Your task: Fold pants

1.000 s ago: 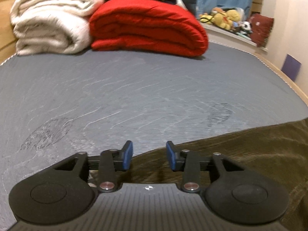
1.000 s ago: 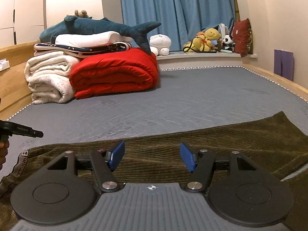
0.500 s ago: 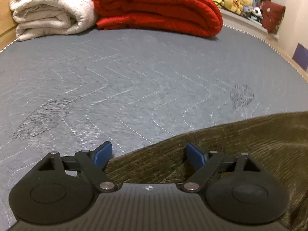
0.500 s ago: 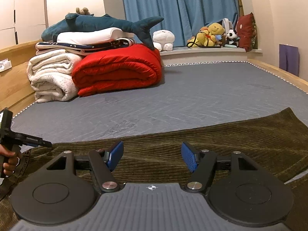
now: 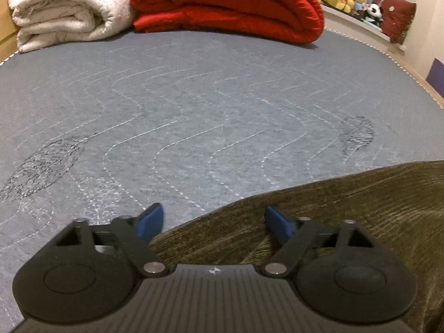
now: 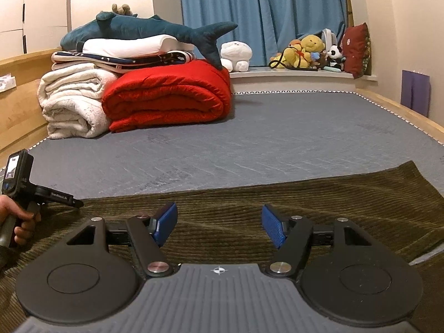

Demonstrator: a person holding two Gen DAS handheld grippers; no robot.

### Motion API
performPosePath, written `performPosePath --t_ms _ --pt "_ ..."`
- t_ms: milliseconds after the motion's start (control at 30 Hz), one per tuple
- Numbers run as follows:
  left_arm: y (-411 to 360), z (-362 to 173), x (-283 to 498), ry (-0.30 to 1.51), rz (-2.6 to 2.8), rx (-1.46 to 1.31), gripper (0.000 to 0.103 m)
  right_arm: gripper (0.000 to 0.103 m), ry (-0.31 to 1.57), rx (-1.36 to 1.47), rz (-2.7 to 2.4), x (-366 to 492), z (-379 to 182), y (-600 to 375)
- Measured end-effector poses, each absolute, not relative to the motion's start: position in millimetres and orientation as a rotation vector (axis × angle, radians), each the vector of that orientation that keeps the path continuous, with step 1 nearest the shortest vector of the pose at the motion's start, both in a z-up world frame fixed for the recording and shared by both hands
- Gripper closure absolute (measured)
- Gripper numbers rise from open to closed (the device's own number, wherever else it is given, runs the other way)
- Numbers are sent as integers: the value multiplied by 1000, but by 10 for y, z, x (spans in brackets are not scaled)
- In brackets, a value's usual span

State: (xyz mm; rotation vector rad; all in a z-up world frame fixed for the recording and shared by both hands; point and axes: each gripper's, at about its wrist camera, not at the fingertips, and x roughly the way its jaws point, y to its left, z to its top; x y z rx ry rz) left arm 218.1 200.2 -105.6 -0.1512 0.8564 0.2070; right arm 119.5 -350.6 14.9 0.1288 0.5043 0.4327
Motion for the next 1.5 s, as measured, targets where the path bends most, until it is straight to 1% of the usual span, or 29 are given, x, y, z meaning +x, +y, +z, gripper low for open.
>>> performPosePath --t_ms 33,100,133,167,200,233,367,533,700,867,1033,1133,1200,1233,1267,1333,1500 --pt "1984 -1039 2173 852 187 -149 39 33 505 125 431 1188 149 -3506" --pt "1902 -992 2158 844 145 -129 74 33 503 115 428 1172 150 -3502" --pt "1843 -964 2151 841 141 -98 79 33 502 111 426 1170 153 -3501" --pt "1783 -938 2141 841 139 -64 88 33 502 108 423 1165 156 -3500" --pt "1739 -916 2128 839 136 -46 94 33 502 108 422 1162 159 -3498" --pt "1708 -885 2102 834 131 -35 96 33 503 110 420 1161 164 -3503" --pt "1669 -732 1983 798 125 -33 99 33 505 120 408 1137 184 -3513" --pt "1568 -494 1761 772 111 -41 100 33 487 120 383 1082 225 -3551" --pt "1295 -219 1385 748 76 -19 101 33 481 149 347 1028 248 -3631" --pt "959 154 772 697 -14 75 101 33 465 213 311 989 322 -3770" --pt "742 425 -221 627 -121 129 101 33 435 270 270 952 412 -3921" --pt "721 295 -664 661 -189 120 101 33 419 315 234 950 458 -4097" --pt "700 12 -771 768 -246 113 101 33 414 353 210 969 479 -4252" --pt "622 -135 -748 866 -250 157 103 33 415 366 197 984 476 -4318" --pt "533 -208 -741 887 -237 225 103 33 417 377 185 999 470 -4378" --pt "432 -274 -730 889 -232 281 101 33 427 403 154 1056 454 -4542" --pt "419 -166 -711 828 -243 213 99 33 440 531 43 1212 388 -5066"
